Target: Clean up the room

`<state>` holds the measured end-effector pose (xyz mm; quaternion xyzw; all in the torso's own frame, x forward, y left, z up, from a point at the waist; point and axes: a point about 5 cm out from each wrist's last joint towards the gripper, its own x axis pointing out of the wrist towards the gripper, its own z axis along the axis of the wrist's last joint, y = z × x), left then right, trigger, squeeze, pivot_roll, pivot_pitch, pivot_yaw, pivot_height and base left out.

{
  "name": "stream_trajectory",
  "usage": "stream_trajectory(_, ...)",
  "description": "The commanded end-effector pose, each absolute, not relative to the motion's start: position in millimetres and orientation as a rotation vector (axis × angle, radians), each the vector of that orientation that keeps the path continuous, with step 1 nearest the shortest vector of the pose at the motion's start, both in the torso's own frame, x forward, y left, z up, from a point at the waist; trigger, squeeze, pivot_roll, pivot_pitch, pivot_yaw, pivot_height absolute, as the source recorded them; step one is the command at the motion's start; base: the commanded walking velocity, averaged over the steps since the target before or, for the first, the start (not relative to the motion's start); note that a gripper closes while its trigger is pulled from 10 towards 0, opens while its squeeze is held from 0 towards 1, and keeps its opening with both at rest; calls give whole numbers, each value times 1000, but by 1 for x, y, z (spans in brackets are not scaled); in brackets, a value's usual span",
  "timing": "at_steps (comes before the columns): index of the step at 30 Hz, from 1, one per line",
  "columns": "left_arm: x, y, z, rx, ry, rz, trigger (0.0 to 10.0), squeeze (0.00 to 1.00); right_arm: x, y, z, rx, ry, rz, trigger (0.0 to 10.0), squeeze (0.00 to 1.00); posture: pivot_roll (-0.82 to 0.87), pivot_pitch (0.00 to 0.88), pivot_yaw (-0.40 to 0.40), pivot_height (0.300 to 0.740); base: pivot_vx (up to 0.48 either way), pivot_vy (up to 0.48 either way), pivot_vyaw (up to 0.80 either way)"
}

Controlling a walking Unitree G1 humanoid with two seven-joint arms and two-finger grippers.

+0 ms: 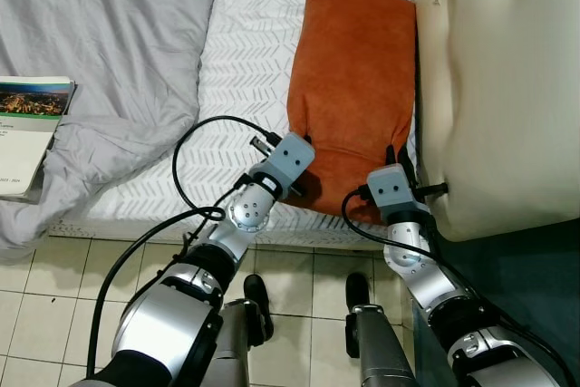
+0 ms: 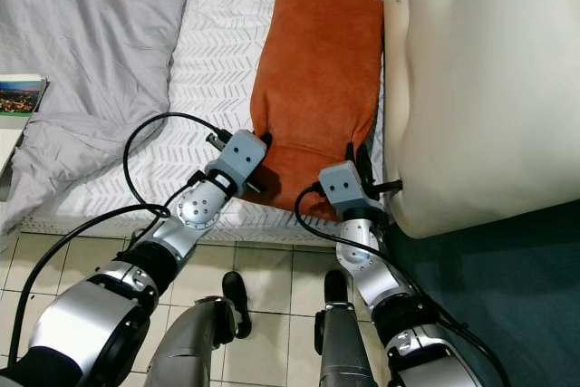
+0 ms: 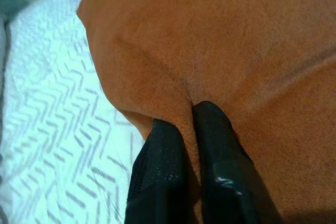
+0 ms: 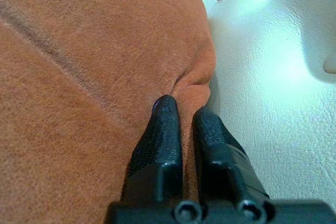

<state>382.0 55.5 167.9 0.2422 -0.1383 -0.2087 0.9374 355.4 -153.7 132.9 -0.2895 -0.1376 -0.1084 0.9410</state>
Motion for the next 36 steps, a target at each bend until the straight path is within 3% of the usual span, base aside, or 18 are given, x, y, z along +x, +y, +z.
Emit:
stream_trajectory(1,382,78,149,474,-185,-335,10000,0,339,-204,100,-639,-105,-391,10000,0,-140,626,47,740,0,0,-800)
stream_trajectory(6,385,80,149,430,-142,-311,10000,0,339,-201,93,-643,-80,-367,10000,0,-130,636,50,740,0,0,-800)
stream_trajectory(7,386,80,150,412,-136,-306,10000,133,339,-200,93,-645,-77,-362,10000,0,-121,639,52,740,0,0,-800)
stream_trajectory(8,386,79,151,376,-124,-302,10000,416,340,-200,94,-650,-75,-354,10000,0,-114,641,55,740,0,0,-800)
stream_trajectory(9,387,78,151,345,-113,-298,10000,537,341,-200,94,-657,-75,-349,10000,0,-114,641,55,740,0,0,-800)
stream_trajectory(10,387,78,151,345,-113,-298,10000,537,341,-200,94,-657,-75,-349,10000,0,-114,641,55,740,0,0,-800)
stream_trajectory(11,387,76,151,320,-106,-301,10000,878,342,-201,95,-667,-74,-343,10000,0,-105,645,57,740,0,0,-800)
stream_trajectory(12,387,74,151,303,-102,-304,10000,1000,343,-202,96,-674,-72,-342,10000,0,-105,645,57,740,0,0,-800)
stream_trajectory(19,386,72,151,271,-98,-345,10000,1000,346,-205,98,-668,-59,-352,10000,0,-93,650,59,740,0,0,-800)
stream_trajectory(24,389,90,164,249,-180,-341,10000,1000,346,-204,93,-620,-30,-364,10000,0,-78,640,65,740,0,0,-800)
stream_trajectory(27,383,119,171,282,-288,-336,10000,1000,346,-200,90,-500,2,-401,10000,0,-52,628,75,740,0,0,-800)
stream_trajectory(35,357,139,141,292,-260,-396,10000,1000,346,-194,79,-329,107,-404,10000,0,-22,626,78,740,0,0,-400)
stream_trajectory(36,336,144,124,271,-221,-429,10000,1000,346,-196,79,-312,119,-418,10000,1000,-15,622,75,740,0,0,0)
